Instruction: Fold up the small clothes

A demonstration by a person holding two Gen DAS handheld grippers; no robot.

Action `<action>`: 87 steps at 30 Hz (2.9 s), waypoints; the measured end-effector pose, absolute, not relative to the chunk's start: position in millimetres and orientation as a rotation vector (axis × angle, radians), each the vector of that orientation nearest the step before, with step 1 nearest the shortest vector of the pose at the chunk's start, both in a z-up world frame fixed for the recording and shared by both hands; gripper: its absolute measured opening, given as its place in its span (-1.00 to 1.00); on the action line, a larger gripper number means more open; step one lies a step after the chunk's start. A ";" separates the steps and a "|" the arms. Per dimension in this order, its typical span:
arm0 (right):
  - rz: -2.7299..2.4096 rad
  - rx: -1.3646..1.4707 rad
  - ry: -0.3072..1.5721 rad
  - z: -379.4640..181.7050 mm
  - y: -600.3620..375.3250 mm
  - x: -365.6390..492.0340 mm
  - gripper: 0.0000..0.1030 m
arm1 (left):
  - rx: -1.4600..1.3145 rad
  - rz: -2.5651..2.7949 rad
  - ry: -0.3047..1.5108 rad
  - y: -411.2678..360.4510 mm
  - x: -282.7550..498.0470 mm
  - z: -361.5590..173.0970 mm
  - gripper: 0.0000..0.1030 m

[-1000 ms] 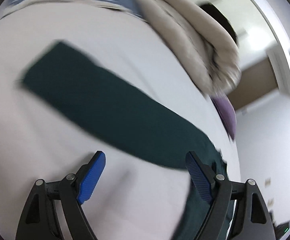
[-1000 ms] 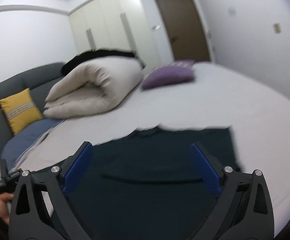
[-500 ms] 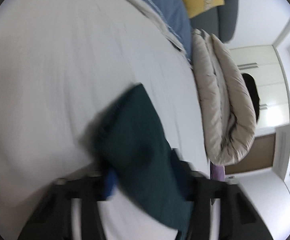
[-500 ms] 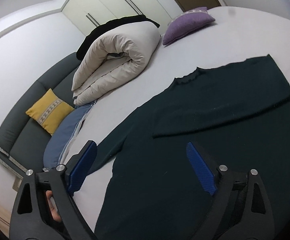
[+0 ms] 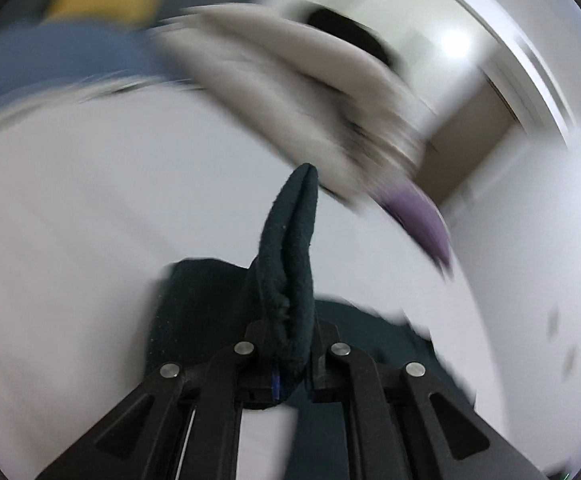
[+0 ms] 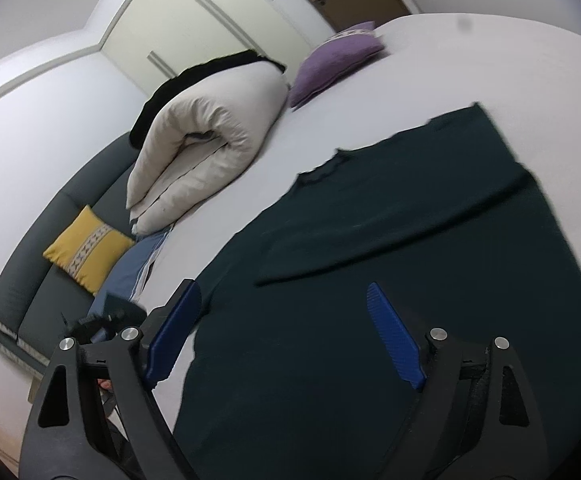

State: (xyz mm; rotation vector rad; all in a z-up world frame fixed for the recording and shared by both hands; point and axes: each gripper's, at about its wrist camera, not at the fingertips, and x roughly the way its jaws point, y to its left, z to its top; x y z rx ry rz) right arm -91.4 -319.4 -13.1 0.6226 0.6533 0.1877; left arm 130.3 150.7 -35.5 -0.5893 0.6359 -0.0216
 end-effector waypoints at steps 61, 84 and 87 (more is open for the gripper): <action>0.115 0.386 0.920 -101.4 -396.7 110.1 -0.86 | -0.258 0.022 0.877 75.9 227.8 -111.5 0.42; 0.141 0.271 0.965 -74.6 -342.9 121.8 -0.86 | -0.268 0.087 0.897 120.9 246.4 -120.1 -0.90; 0.134 0.336 0.970 -91.9 -357.7 116.0 -0.85 | -0.258 -0.025 0.897 99.9 218.5 -114.1 0.21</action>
